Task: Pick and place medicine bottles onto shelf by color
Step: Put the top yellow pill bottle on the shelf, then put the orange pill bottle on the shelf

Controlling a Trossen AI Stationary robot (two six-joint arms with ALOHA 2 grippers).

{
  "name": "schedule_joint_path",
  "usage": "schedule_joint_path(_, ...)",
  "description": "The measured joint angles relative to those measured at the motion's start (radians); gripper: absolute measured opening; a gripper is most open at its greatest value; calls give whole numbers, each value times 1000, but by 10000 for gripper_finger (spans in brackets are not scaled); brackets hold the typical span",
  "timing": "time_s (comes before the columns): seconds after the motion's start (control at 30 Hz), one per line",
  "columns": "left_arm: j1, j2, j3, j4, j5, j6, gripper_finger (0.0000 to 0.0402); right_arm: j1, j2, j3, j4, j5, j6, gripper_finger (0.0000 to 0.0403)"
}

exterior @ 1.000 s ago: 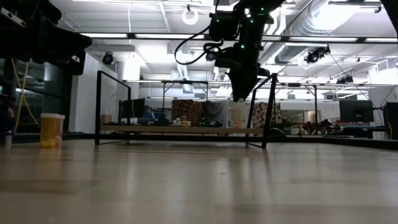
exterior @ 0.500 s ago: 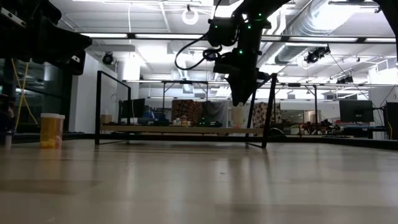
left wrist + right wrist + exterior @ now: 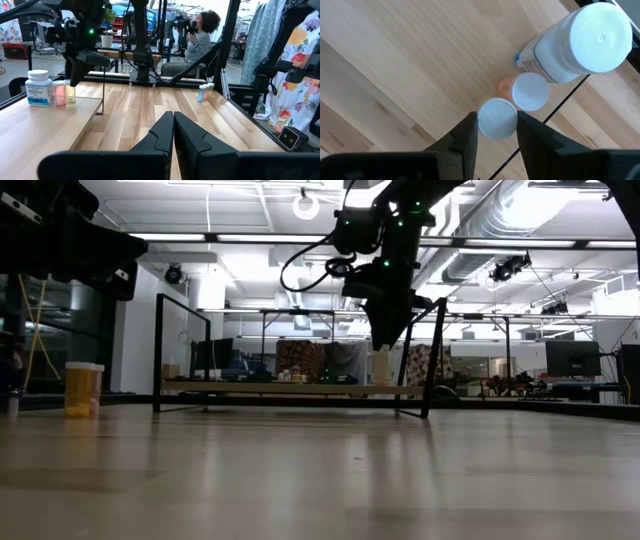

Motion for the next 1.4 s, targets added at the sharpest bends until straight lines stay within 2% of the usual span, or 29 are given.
schedule_joint_path(0.7, 0, 0, 0, 0, 0, 0, 3, 0, 1, 2, -13, -5, -15, 155)
schedule_joint_path(1.03, 0, 0, 0, 0, 0, 0, 3, 11, 4, 144, -123, -17, -103, 156)
schedule_joint_path(1.13, 0, 0, 0, 0, 0, 0, 3, 50, 1, 171, -126, -79, -182, 156)
schedule_joint_path(1.23, 0, 0, 0, 0, 0, 0, 3, 122, -21, 141, -128, -178, -253, 156)
schedule_joint_path(1.4, 0, 0, 0, 0, 0, 0, 3, 287, -123, -62, -93, -218, -264, 156)
